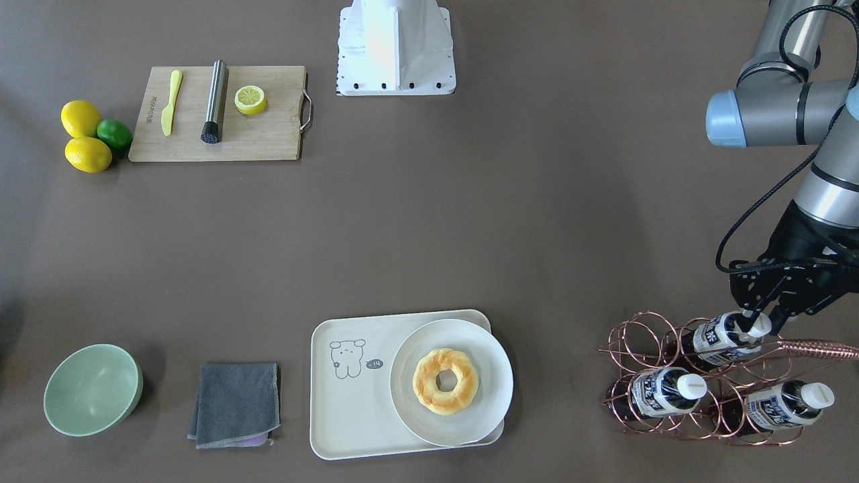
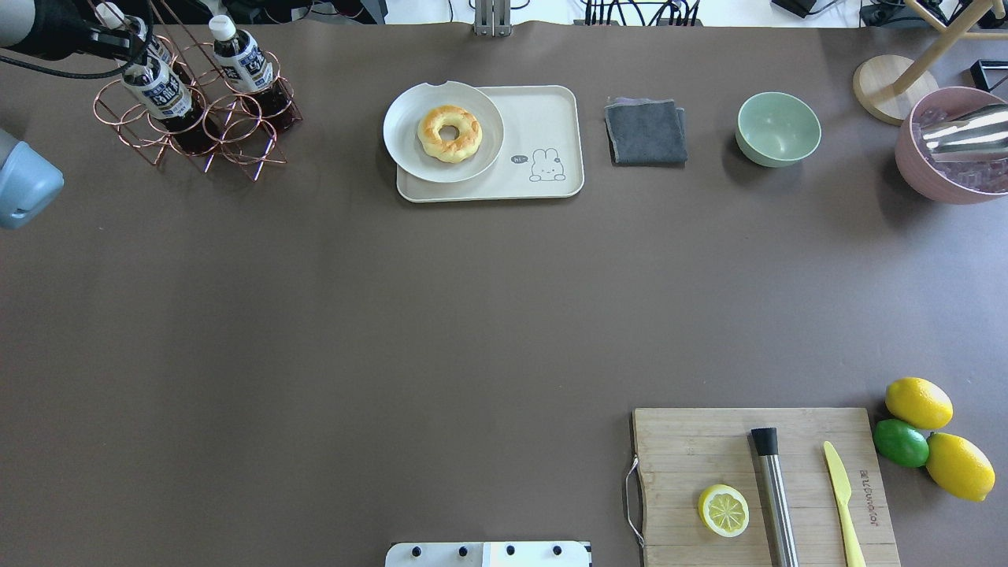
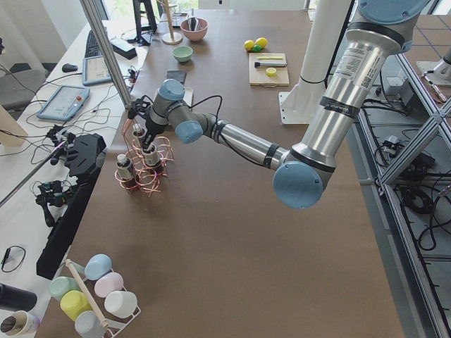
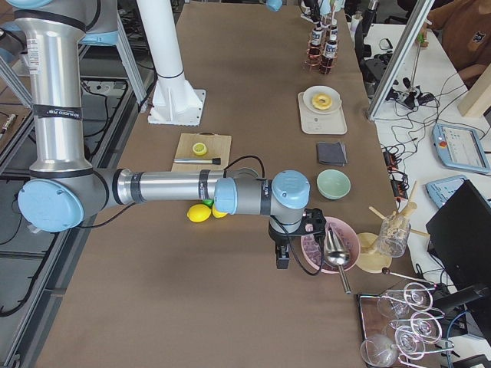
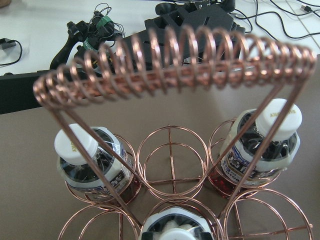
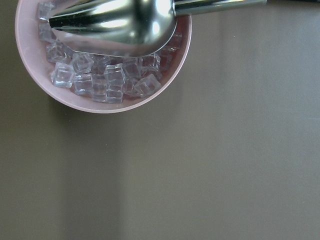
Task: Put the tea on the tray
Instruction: 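Move the left gripper over the copper rack to a tea bottle, then grasp the nearest tea bottle with the left gripper and lift it, then carry the tea bottle with the left gripper toward the tray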
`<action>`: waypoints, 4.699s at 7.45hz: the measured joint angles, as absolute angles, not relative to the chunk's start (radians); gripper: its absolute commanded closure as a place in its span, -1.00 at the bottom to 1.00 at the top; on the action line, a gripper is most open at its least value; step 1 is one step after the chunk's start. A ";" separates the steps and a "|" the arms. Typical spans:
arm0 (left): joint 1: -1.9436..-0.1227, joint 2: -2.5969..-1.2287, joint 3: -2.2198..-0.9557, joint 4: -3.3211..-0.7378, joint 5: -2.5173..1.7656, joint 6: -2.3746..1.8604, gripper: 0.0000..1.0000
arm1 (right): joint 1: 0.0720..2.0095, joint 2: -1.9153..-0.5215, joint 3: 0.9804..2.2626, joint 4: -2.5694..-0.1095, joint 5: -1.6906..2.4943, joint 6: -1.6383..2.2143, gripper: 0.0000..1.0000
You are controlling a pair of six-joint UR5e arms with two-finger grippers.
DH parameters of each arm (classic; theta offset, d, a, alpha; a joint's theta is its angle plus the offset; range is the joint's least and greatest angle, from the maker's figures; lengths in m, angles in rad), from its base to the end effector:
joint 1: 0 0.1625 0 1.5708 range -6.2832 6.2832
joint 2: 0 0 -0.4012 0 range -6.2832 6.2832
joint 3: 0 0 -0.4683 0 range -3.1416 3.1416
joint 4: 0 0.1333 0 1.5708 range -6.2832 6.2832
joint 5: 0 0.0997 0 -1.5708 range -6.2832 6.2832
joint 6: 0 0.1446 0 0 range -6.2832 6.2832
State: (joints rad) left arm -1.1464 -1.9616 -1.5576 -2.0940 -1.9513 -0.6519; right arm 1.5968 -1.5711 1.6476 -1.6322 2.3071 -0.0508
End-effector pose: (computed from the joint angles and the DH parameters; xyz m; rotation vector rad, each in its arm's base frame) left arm 0.2385 -0.7211 0.3660 0.5815 0.7592 -0.0386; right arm 0.0510 -0.5670 0.6335 0.0427 -0.7352 -0.0292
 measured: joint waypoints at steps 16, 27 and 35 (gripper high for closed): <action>-0.806 -2.250 -2.170 -1.236 -1.750 -1.098 1.00 | 1.609 -1.566 1.634 -1.632 2.307 -0.051 -1.00; -0.394 -2.483 -1.881 -1.196 -1.389 -1.320 1.00 | 1.614 -1.566 1.629 -1.631 2.306 -0.051 -1.00; -0.387 -2.435 -1.826 -1.363 -1.382 -1.248 -0.96 | 1.614 -1.552 1.629 -1.631 2.304 -0.051 -1.00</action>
